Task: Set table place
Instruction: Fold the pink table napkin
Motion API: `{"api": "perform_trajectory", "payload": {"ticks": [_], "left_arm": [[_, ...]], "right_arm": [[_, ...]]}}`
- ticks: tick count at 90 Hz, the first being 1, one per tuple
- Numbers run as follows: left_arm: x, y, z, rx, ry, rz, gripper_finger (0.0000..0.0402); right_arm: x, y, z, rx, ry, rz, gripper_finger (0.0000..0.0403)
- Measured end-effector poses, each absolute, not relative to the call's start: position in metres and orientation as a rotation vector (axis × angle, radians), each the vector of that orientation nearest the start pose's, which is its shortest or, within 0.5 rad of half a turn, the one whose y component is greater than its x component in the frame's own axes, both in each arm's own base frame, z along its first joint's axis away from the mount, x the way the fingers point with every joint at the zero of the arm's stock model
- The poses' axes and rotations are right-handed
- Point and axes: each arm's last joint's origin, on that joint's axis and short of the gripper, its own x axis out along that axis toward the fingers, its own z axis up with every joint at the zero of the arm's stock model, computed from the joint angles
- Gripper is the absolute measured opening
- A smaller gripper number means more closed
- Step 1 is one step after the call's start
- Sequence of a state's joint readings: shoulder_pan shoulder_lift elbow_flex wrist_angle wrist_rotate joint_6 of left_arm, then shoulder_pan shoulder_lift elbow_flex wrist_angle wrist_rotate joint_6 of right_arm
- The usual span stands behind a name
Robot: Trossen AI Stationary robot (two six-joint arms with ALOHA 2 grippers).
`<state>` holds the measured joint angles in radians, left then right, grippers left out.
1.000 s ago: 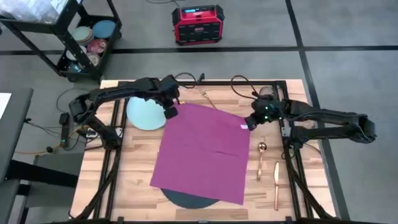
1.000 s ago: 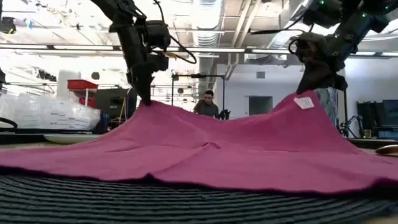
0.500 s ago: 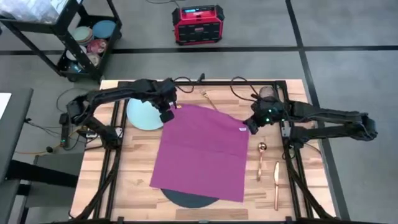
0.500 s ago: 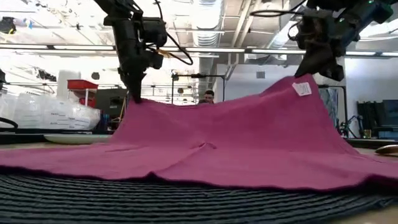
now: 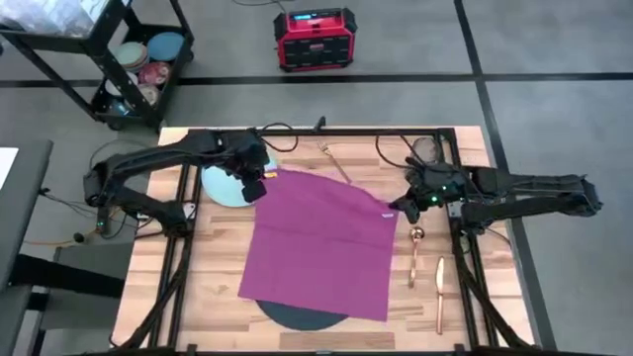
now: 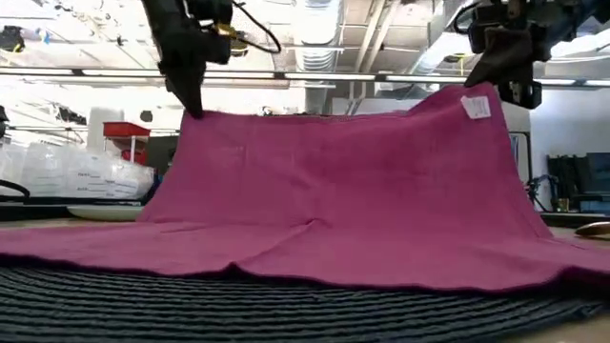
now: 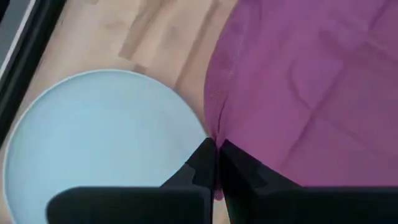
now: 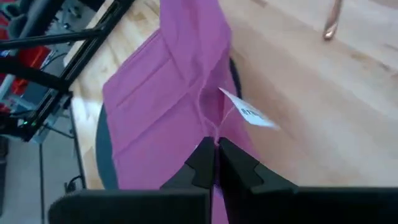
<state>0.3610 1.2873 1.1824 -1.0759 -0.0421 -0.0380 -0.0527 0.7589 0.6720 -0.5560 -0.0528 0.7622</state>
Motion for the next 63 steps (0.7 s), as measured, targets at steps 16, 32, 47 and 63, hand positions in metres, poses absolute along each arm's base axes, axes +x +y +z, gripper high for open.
{"api": "perform_trajectory", "payload": {"ticks": [16, 32, 47, 63], "left_arm": [[0.218, 0.067, 0.301, -0.215, 1.202, 0.330, 0.0000], [0.220, 0.050, 0.300, -0.220, 1.232, 0.288, 0.0000], [0.222, 0.029, 0.300, -0.220, 1.249, 0.237, 0.0000], [0.224, 0.010, 0.300, -0.222, 1.247, 0.207, 0.0000]], "right_arm": [[0.157, 0.005, 0.268, 0.790, 0.606, -0.176, 0.0000], [0.156, 0.019, 0.269, 0.813, 0.629, -0.112, 0.0000], [0.154, 0.032, 0.269, 0.822, 0.663, -0.046, 0.0000], [0.155, 0.044, 0.274, 0.821, 0.626, 0.028, 0.0000]]}}
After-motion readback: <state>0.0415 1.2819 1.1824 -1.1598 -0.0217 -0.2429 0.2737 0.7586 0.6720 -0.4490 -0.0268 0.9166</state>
